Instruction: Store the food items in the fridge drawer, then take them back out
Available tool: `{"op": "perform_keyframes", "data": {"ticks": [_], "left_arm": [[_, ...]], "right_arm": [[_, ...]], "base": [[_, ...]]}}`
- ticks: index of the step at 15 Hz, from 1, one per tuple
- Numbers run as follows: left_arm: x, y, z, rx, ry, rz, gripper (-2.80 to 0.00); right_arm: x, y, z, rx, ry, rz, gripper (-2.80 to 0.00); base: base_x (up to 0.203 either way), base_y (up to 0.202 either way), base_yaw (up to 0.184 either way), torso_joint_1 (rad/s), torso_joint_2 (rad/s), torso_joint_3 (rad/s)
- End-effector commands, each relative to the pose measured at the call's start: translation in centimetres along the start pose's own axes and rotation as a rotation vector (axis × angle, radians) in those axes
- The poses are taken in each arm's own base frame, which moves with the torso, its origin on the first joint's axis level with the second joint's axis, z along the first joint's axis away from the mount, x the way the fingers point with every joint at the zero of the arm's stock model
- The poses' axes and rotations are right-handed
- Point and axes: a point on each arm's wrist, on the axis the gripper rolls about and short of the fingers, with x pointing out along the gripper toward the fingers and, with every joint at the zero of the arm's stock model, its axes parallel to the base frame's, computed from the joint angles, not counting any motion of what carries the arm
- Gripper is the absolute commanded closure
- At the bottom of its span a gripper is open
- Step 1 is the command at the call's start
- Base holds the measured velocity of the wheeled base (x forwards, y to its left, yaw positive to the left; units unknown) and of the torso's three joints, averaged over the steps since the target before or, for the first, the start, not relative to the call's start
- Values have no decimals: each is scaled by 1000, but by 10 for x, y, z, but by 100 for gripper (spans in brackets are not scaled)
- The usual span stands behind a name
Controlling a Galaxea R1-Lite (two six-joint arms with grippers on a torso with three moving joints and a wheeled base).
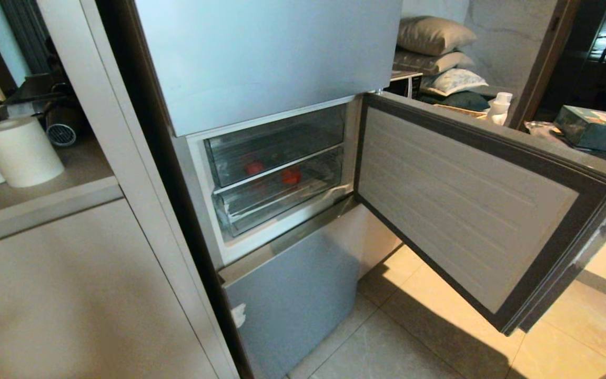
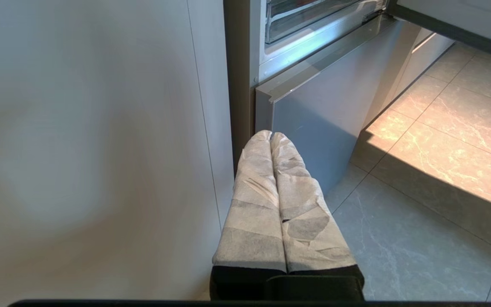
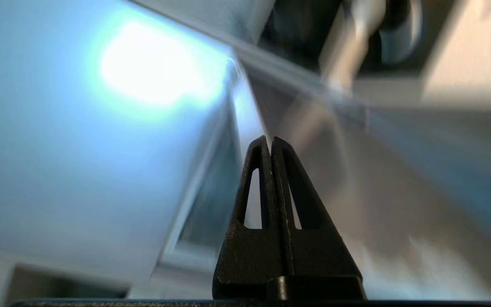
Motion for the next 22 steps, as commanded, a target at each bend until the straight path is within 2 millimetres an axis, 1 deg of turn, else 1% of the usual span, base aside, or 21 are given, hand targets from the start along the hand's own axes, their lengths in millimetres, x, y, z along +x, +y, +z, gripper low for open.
{"op": "perform_keyframes", "data": {"ticks": [1, 3, 4, 5, 6, 8, 10, 11, 13, 18, 21, 22], "left_arm": [[0, 0, 0, 0, 0, 1, 0], [0, 0, 0, 0, 1, 1, 0], [0, 0, 0, 0, 1, 1, 0], [0, 0, 0, 0, 1, 1, 0], [0, 0, 0, 0, 1, 1, 0], [0, 0, 0, 0, 0, 1, 0], [0, 0, 0, 0, 0, 1, 0], [0, 0, 0, 0, -1, 1, 0], [0, 0, 0, 0, 1, 1, 0], [0, 0, 0, 0, -1, 1, 0], [0, 0, 0, 0, -1, 1, 0], [0, 0, 0, 0, 0, 1, 0]], "right_arm": [[-3, 17, 10, -109, -188, -29, 0], [14, -16, 18, -241, -300, -177, 0], [29, -33, 15, -265, -332, -252, 0], [51, -51, 5, -289, -349, -330, 0], [69, -58, -10, -313, -325, -366, 0], [99, -64, -51, -342, -209, -372, 0], [120, -63, -90, -360, -102, -354, 0], [127, -62, -105, -366, -74, -357, 0], [144, -54, -141, -379, -13, -346, 0], [172, -12, -238, -435, 199, -178, 0], [203, -3, -294, -455, 251, -137, 0], [213, 2, -310, -458, 255, -115, 0]], "base": [[0, 0, 0, 0, 0, 0], [0, 0, 0, 0, 0, 0], [0, 0, 0, 0, 0, 0], [0, 0, 0, 0, 0, 0], [0, 0, 0, 0, 0, 0], [0, 0, 0, 0, 0, 0], [0, 0, 0, 0, 0, 0], [0, 0, 0, 0, 0, 0], [0, 0, 0, 0, 0, 0], [0, 0, 0, 0, 0, 0], [0, 0, 0, 0, 0, 0], [0, 0, 0, 0, 0, 0]]}}
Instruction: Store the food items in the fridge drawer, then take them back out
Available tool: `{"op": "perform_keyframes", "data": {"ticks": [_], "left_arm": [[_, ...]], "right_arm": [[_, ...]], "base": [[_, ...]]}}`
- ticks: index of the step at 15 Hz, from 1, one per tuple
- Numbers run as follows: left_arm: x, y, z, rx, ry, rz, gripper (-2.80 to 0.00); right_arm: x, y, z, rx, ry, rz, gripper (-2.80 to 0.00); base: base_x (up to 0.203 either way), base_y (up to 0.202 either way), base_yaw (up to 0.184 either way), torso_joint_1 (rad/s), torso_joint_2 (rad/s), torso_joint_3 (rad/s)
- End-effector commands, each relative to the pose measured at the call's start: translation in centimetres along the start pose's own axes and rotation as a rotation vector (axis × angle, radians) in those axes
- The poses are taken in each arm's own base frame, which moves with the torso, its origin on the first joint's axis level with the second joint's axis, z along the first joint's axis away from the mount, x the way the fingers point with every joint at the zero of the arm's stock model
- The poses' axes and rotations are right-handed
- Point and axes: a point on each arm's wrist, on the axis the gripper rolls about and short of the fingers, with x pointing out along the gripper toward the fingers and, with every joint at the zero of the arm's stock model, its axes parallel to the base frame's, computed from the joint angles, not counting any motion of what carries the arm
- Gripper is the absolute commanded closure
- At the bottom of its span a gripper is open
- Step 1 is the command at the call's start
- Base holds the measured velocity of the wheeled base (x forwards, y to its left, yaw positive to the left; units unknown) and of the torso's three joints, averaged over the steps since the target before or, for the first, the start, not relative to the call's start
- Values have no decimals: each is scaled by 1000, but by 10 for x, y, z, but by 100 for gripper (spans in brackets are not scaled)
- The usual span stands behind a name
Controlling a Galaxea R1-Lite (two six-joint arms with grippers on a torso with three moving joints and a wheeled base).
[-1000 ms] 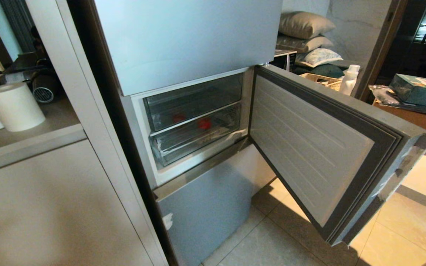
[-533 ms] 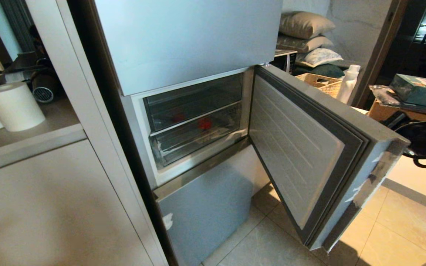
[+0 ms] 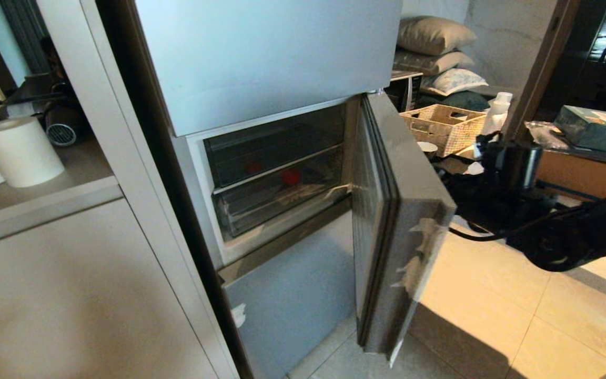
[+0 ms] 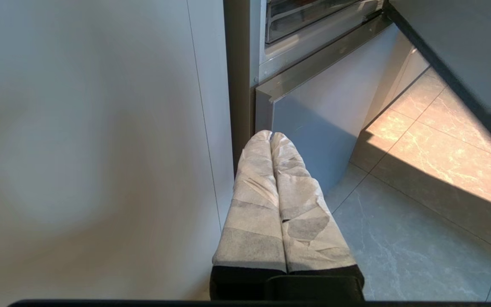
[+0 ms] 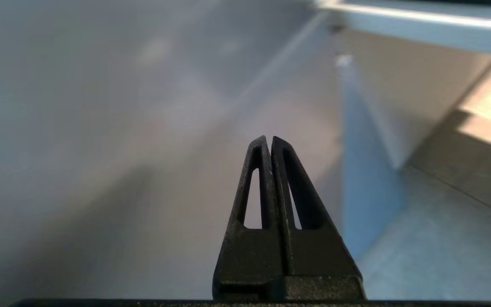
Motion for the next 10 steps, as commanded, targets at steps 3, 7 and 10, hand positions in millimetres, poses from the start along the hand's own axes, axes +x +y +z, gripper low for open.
{"op": "perform_keyframes", "data": {"ticks": [3, 7, 10], "left_arm": [[0, 0, 0, 0, 0, 0, 0], [0, 0, 0, 0, 1, 0, 0], [0, 0, 0, 0, 0, 0, 0]], "right_arm": [[59, 52, -62, -58, 43, 130, 0], [96, 108, -105, -89, -39, 342, 0], [114, 136, -129, -98, -95, 481, 0]], "base": [[0, 0, 0, 0, 0, 0], [0, 0, 0, 0, 0, 0], [0, 0, 0, 0, 0, 0]]}}
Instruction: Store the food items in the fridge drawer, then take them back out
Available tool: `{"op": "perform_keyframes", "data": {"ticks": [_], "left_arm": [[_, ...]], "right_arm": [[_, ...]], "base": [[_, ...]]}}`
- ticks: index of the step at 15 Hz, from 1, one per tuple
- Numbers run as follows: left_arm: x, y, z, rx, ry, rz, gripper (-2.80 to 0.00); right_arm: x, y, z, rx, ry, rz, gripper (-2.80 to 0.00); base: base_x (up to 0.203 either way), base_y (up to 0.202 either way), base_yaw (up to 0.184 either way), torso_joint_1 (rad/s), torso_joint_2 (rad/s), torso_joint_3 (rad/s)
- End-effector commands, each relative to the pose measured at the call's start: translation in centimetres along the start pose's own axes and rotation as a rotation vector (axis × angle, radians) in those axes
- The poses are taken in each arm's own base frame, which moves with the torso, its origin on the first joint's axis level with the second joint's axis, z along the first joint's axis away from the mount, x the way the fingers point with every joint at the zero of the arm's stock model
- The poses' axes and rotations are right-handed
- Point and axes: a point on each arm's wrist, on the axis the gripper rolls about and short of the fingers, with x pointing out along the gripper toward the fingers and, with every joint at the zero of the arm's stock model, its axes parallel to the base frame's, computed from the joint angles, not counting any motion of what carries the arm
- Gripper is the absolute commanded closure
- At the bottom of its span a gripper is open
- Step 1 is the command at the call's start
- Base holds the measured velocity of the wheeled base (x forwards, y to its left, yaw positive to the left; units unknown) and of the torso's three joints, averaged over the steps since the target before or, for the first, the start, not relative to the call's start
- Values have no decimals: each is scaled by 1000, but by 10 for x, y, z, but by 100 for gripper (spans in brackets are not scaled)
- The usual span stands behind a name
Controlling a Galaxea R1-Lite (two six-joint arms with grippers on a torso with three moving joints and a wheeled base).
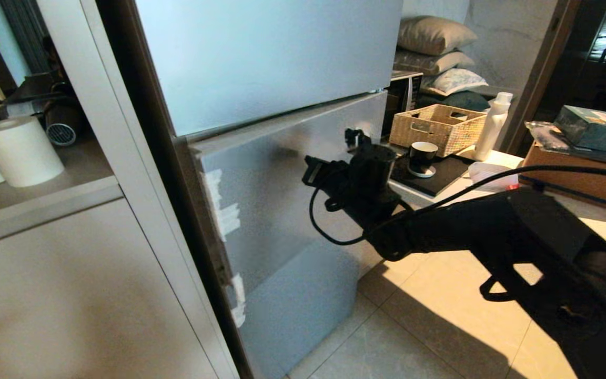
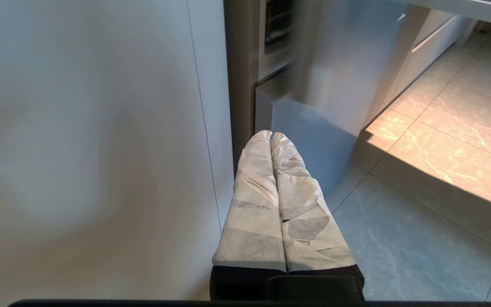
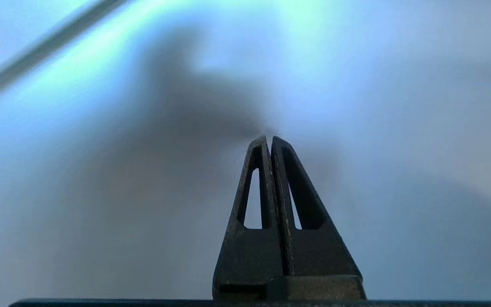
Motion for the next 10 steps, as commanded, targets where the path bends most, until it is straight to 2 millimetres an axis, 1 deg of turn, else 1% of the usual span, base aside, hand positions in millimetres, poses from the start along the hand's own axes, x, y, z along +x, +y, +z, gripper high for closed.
{"op": "perform_keyframes", "data": {"ticks": [1, 2, 3, 5, 6, 7, 8, 9, 10], "left_arm": [[0, 0, 0, 0, 1, 0, 0], [0, 0, 0, 0, -2, 0, 0], [0, 0, 0, 0, -1, 0, 0], [0, 0, 0, 0, 0, 0, 0], [0, 0, 0, 0, -1, 0, 0], [0, 0, 0, 0, 0, 0, 0], [0, 0, 0, 0, 0, 0, 0], [0, 0, 0, 0, 0, 0, 0], [0, 0, 0, 0, 0, 0, 0]], "right_arm": [[15, 0, -47, 1, 27, 57, 0], [14, 4, -50, -2, 34, 66, 0], [11, 8, -44, -3, 27, 52, 0], [-3, 18, -24, -4, 37, 26, 0], [-17, 28, -9, -4, 52, 20, 0], [-35, 38, 10, -5, 63, 19, 0], [-56, 51, 34, -7, 61, 25, 0], [-81, 61, 58, -17, 58, 31, 0], [-112, 68, 77, -40, 68, 29, 0]], "base": [[0, 0, 0, 0, 0, 0], [0, 0, 0, 0, 0, 0], [0, 0, 0, 0, 0, 0], [0, 0, 0, 0, 0, 0], [0, 0, 0, 0, 0, 0], [0, 0, 0, 0, 0, 0], [0, 0, 0, 0, 0, 0], [0, 0, 0, 0, 0, 0], [0, 0, 0, 0, 0, 0]]}}
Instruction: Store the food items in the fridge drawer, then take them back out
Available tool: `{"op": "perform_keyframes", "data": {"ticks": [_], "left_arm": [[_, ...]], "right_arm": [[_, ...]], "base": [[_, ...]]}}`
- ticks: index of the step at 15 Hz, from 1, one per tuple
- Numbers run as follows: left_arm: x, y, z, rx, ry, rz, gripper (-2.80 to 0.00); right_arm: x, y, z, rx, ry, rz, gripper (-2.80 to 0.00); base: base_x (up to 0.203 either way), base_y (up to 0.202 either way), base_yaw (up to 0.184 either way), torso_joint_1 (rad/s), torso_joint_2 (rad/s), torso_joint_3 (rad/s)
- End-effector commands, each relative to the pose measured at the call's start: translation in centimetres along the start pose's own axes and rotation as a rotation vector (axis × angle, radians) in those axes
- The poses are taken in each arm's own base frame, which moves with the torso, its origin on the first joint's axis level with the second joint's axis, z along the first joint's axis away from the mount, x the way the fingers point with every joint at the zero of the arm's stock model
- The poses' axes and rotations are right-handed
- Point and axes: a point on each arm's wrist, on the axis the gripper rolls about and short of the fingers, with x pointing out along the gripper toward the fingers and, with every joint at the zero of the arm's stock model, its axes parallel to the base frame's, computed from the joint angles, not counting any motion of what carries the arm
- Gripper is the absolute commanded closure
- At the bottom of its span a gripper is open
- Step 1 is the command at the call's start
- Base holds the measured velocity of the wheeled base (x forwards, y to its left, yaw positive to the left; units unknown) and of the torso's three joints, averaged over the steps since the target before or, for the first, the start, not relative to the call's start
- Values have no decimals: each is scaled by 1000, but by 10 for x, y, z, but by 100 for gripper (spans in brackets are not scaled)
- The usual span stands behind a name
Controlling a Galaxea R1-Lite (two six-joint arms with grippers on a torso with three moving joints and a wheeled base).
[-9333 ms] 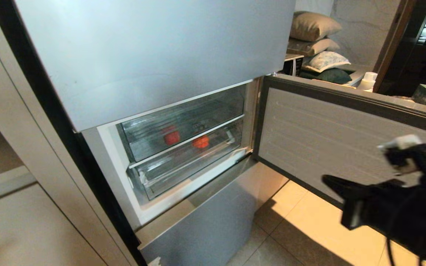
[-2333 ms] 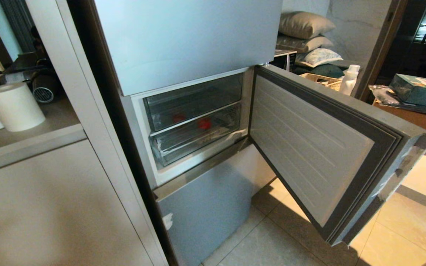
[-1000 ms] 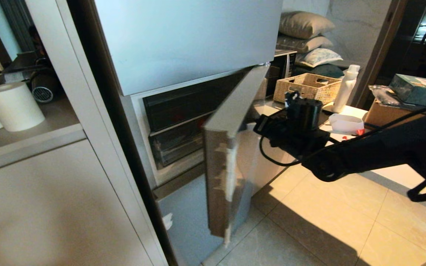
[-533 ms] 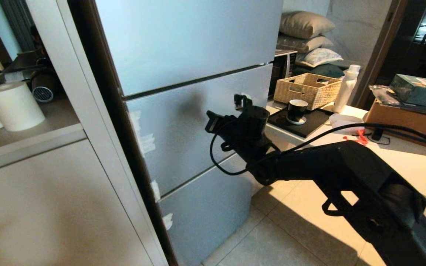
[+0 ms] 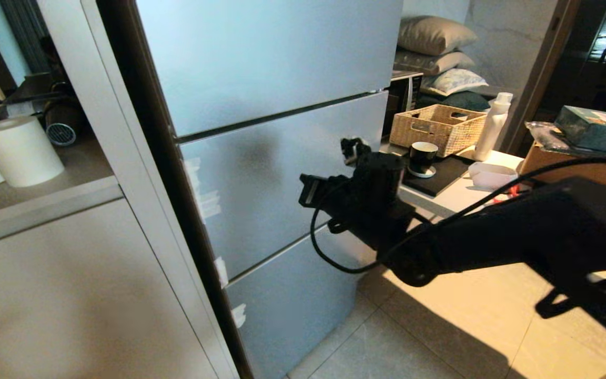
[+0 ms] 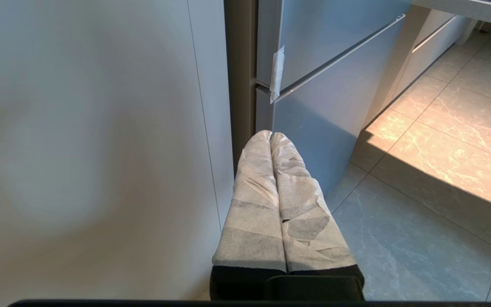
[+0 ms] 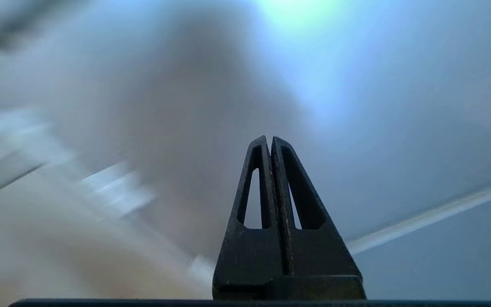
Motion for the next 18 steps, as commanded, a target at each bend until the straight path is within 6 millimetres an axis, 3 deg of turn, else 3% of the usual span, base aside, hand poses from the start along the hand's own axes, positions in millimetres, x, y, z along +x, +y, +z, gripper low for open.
{"op": "perform_keyframes", "data": {"ticks": [1, 4, 7, 10, 12, 14, 16, 18], "left_arm": [[0, 0, 0, 0, 0, 0, 0], [0, 0, 0, 0, 0, 0, 0], [0, 0, 0, 0, -1, 0, 0], [0, 0, 0, 0, -1, 0, 0], [0, 0, 0, 0, 1, 0, 0], [0, 0, 0, 0, 1, 0, 0], [0, 0, 0, 0, 0, 0, 0], [0, 0, 0, 0, 0, 0, 0]], "right_arm": [[-96, 29, 74, -36, -72, 29, 0], [-193, 25, 96, -127, -127, -87, 0], [-290, -8, 107, -238, -197, -288, 0], [-380, -24, 92, -346, -181, -457, 0], [-427, -24, 66, -385, -189, -534, 0], [-454, -29, 27, -465, -125, -595, 0], [-460, -48, -17, -511, 26, -641, 0], [-462, -55, -35, -434, 143, -643, 0]], "base": [[0, 0, 0, 0, 0, 0], [0, 0, 0, 0, 0, 0], [0, 0, 0, 0, 0, 0], [0, 0, 0, 0, 0, 0], [0, 0, 0, 0, 0, 0], [0, 0, 0, 0, 0, 0], [0, 0, 0, 0, 0, 0], [0, 0, 0, 0, 0, 0]]}}
